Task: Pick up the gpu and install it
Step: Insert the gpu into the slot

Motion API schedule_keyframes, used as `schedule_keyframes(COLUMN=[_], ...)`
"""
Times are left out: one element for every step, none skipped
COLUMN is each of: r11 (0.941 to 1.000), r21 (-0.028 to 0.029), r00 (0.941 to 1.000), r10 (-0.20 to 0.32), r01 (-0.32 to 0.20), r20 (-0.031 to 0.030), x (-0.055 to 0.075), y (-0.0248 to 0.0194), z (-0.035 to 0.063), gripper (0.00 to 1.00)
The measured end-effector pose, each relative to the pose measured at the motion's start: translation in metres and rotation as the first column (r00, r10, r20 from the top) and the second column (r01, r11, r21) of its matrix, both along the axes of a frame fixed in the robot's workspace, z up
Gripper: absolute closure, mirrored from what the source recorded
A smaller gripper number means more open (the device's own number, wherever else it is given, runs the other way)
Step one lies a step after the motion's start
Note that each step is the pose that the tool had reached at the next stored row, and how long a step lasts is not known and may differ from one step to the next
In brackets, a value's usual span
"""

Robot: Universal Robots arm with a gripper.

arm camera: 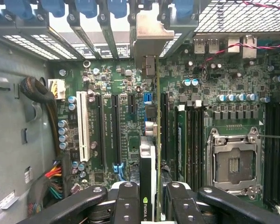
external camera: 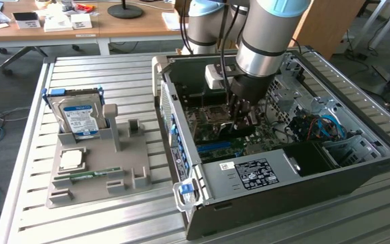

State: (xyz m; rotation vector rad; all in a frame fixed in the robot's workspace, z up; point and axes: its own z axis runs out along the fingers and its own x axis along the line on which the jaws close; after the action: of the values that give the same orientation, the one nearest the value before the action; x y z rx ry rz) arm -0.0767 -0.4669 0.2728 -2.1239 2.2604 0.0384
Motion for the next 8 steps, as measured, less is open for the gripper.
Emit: schedule_keyframes(r11=[1.0, 1.0, 1.0, 1.0, 1.0, 1.0, 1.0, 1.0], r21=[-0.0001, -0.0002, -0.0004, -0.0003, -0.0003, -0.0002, -0.0001, -0.0001], r00=[1.0, 1.0, 1.0, 1.0, 1.0, 1.0, 1.0, 1.0], r10=[0.0, 0.0, 0.0, 0.0, 0.0, 0.0, 0.0, 0.0], r01=[0.0, 0.0, 0.0, 0.0, 0.0, 0.0, 0.0, 0.0], r20=[0.0003, 0.0004, 0.0003, 0.0004, 0.0004, 0.0005, 0.0005, 0.0005], x=[-0.0001, -0.0002, -0.0002, -0.0003, -0.0003, -0.0004, -0.0006, -0.0007], y=[0.0, -0.0001, -0.0003, -0.0004, -0.0004, -0.0005, -0.0007, -0.001], z=[-0.0009, -0.0015, -0.0017, -0.0019, -0.002, -0.0021, -0.0022, -0.0022], gripper=[0.73, 0.73, 0.73, 0.73, 0.73, 0.73, 0.73, 0.73])
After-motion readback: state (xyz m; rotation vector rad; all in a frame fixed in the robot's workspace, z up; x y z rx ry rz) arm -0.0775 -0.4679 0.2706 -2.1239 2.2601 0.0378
